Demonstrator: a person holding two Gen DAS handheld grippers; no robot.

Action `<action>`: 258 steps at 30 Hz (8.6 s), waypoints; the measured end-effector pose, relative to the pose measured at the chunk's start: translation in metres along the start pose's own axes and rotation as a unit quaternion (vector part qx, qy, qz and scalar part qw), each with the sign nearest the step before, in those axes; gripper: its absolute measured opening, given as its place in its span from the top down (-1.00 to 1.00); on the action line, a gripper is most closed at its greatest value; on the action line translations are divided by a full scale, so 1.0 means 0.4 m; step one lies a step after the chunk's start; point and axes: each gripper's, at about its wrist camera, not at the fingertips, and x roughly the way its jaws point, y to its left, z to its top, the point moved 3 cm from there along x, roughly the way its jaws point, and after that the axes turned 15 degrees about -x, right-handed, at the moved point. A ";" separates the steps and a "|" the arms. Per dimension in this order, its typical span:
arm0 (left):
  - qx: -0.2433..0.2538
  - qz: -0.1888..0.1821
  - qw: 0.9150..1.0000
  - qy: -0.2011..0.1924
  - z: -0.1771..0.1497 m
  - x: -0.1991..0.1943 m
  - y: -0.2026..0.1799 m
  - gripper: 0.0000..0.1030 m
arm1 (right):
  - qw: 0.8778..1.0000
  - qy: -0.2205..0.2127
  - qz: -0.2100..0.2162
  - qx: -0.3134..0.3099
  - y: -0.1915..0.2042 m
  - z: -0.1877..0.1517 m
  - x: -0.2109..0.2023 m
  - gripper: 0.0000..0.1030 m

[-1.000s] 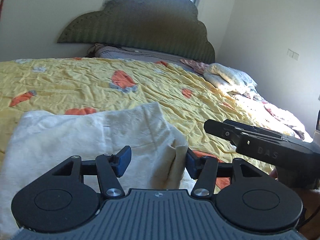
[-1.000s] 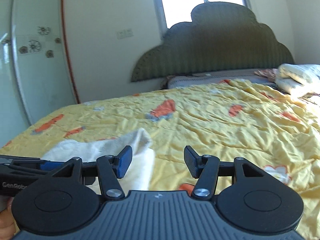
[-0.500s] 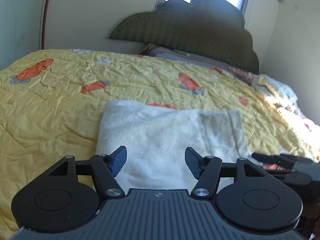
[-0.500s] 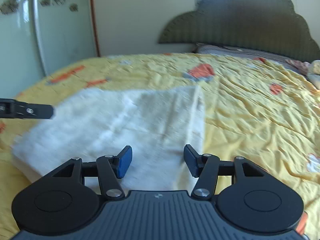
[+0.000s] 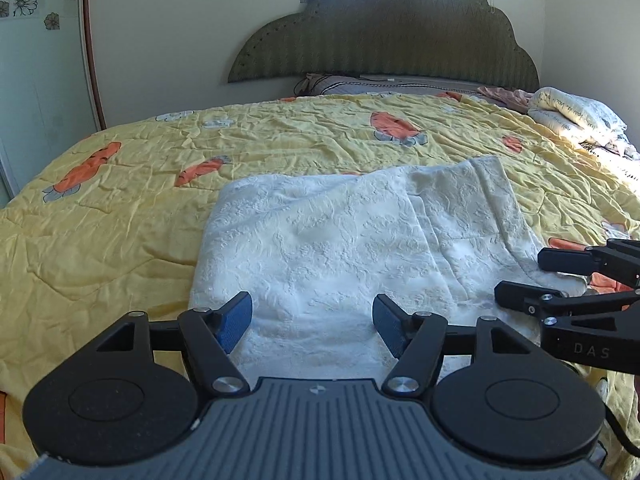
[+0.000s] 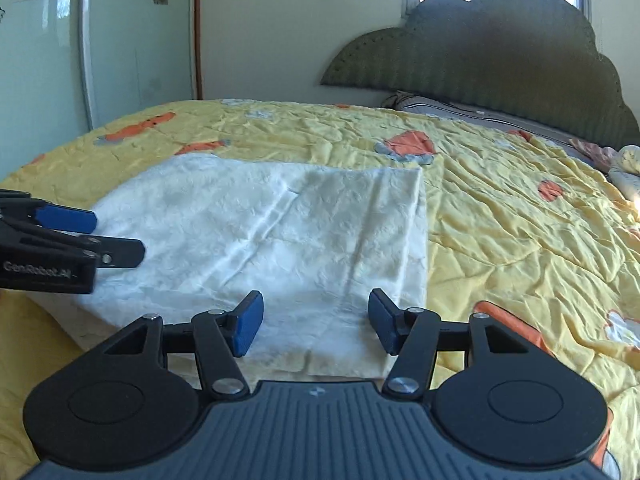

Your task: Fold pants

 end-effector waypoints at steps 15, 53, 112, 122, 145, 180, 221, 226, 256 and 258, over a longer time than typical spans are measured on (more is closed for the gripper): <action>0.013 0.004 1.000 -0.004 -0.012 -0.004 -0.017 -0.43 | 0.999 -0.003 -0.027 -0.025 0.005 -0.019 -0.056 -0.15; 0.025 -0.003 0.999 -0.024 -0.016 -0.030 -0.034 -0.53 | 0.958 -0.068 0.078 0.267 -0.106 -0.079 -0.109 0.70; 0.037 0.000 0.999 -0.005 -0.040 -0.022 -0.051 -0.59 | 0.999 -0.008 -0.010 0.044 0.008 -0.024 -0.062 0.09; 0.038 -0.002 0.999 -0.004 -0.041 -0.021 -0.052 -0.60 | 0.999 -0.008 -0.009 0.044 0.009 -0.024 -0.061 0.09; -0.132 -0.093 0.982 0.096 0.145 0.096 0.210 -0.77 | 0.963 0.008 0.163 0.215 -0.253 -0.052 0.094 -0.29; -0.103 -0.049 0.993 0.006 0.457 0.285 0.362 0.81 | 0.940 -0.098 0.282 0.168 -0.186 0.425 0.438 0.54; -0.104 0.082 0.990 0.048 0.071 0.046 0.347 -0.70 | 0.910 -0.189 0.348 0.126 0.190 0.347 -0.191 -0.92; -0.071 0.103 0.991 0.039 0.038 0.060 0.308 -0.71 | 0.991 -0.077 0.108 0.023 0.225 0.279 -0.009 -0.95; -0.078 0.104 0.991 -0.010 -0.004 0.082 0.301 -0.94 | 0.999 0.033 0.018 0.029 0.205 0.085 0.155 -1.00; -0.078 0.104 0.991 -0.010 -0.004 0.081 0.301 -0.94 | 0.999 0.036 0.018 0.030 0.205 0.084 0.157 -1.00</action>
